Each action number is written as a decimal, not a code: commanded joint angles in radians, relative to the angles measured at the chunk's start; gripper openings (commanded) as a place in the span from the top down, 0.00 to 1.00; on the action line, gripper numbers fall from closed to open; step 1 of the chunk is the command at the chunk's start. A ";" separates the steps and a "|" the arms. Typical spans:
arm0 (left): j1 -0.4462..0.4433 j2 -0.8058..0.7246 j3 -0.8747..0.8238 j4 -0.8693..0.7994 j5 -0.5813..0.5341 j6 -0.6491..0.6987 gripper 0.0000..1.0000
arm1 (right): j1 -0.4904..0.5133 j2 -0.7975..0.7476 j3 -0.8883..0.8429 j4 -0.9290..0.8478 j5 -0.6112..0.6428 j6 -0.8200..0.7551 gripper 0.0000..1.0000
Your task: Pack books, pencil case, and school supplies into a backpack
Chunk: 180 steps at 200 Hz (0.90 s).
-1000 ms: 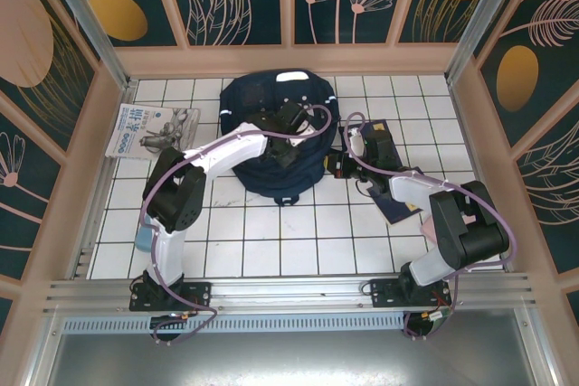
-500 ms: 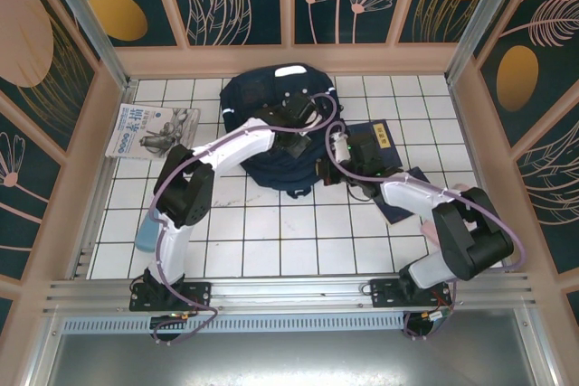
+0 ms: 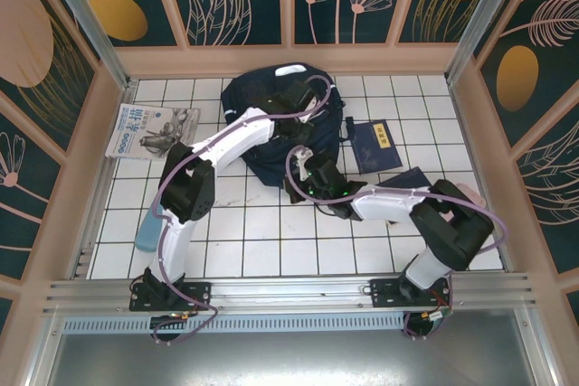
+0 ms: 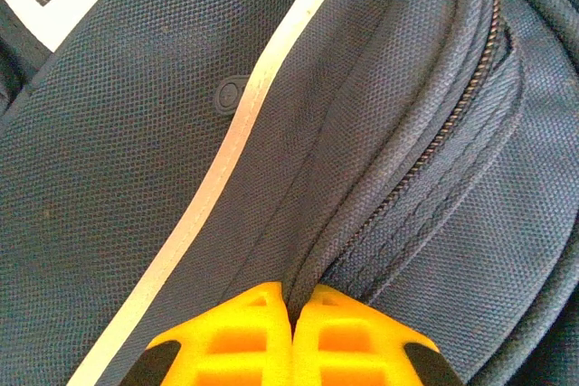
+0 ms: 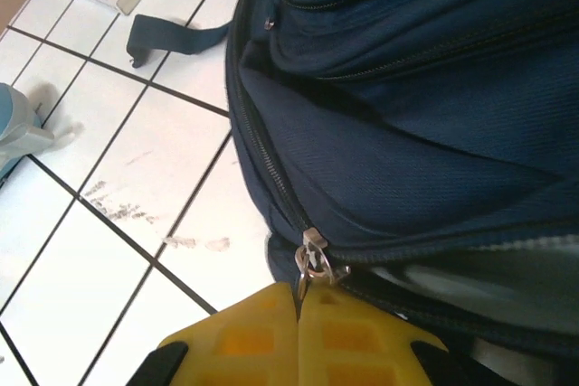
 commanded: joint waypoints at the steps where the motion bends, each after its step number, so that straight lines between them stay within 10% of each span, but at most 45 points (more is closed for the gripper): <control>1: 0.010 -0.021 0.048 0.196 0.059 -0.085 1.00 | 0.058 0.039 0.058 0.075 -0.097 0.046 0.85; 43: 0.025 -0.049 0.003 0.199 0.062 -0.111 0.97 | -0.009 -0.119 -0.028 0.040 -0.103 0.156 0.55; 104: 0.063 -0.150 -0.092 0.240 0.102 -0.226 0.46 | -0.296 -0.435 -0.144 -0.157 -0.160 0.319 0.43; 180: 0.091 -0.487 -0.519 0.376 -0.055 -0.368 0.35 | -0.524 -0.135 0.251 -0.520 -0.213 0.535 0.44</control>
